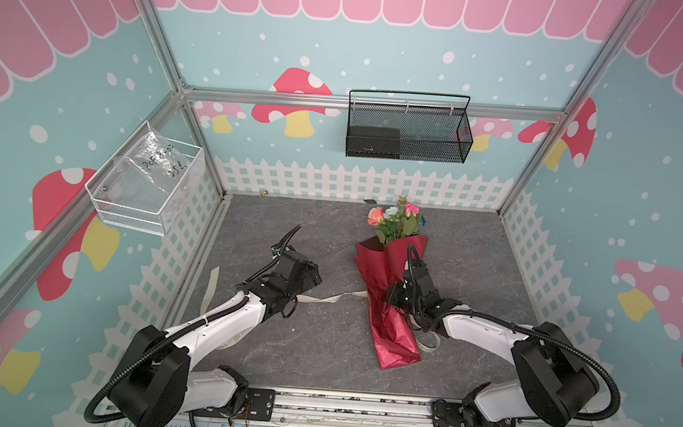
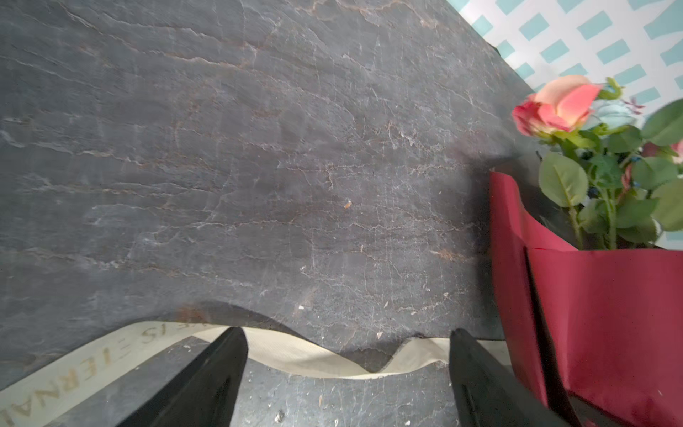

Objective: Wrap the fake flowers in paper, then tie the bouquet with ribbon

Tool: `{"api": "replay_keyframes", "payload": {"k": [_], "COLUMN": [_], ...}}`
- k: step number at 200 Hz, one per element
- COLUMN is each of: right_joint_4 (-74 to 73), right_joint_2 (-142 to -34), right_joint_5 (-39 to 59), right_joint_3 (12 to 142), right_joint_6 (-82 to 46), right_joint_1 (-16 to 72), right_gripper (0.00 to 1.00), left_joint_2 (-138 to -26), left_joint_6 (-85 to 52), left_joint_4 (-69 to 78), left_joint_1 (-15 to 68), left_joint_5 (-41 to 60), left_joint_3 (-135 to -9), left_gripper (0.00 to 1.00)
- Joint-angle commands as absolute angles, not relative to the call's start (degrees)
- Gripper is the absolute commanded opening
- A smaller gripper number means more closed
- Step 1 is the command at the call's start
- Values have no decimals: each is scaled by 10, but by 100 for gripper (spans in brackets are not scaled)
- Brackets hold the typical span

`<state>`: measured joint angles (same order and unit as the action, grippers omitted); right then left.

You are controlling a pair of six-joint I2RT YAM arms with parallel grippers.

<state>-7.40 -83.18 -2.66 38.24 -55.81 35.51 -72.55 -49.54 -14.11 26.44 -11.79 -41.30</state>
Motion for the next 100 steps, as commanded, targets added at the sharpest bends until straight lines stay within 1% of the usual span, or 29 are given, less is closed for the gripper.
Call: {"api": "replay_keyframes", "payload": {"k": [1,23,49,64,78,100], "right_joint_4": [-106,-102,-120,-128,-126,-126], "right_joint_2": [-838,-880,-937,-972,-994,-976], "right_joint_5": [-43,-45,-50,-41,-34,-46], "right_joint_3": [403,430,444,458,467,450], "right_joint_6": [-606,-621,-645,-659,-660,-656], "right_joint_1": [381,405,419,420,421,426], "right_gripper": [0,0,7,16,28,41], "left_joint_2": [-711,-691,-674,-671,-669,-652], "left_joint_6": [-495,-491,-485,-482,-479,-478], "left_joint_4": [-163,-164,-167,-167,-171,-180], "left_joint_1": [239,218,209,202,194,186], "left_joint_5": [-132,-123,-122,-118,-108,-106], "left_joint_3": [-414,-404,-398,-396,-395,-389], "left_gripper": [87,86,86,86,86,86]}}
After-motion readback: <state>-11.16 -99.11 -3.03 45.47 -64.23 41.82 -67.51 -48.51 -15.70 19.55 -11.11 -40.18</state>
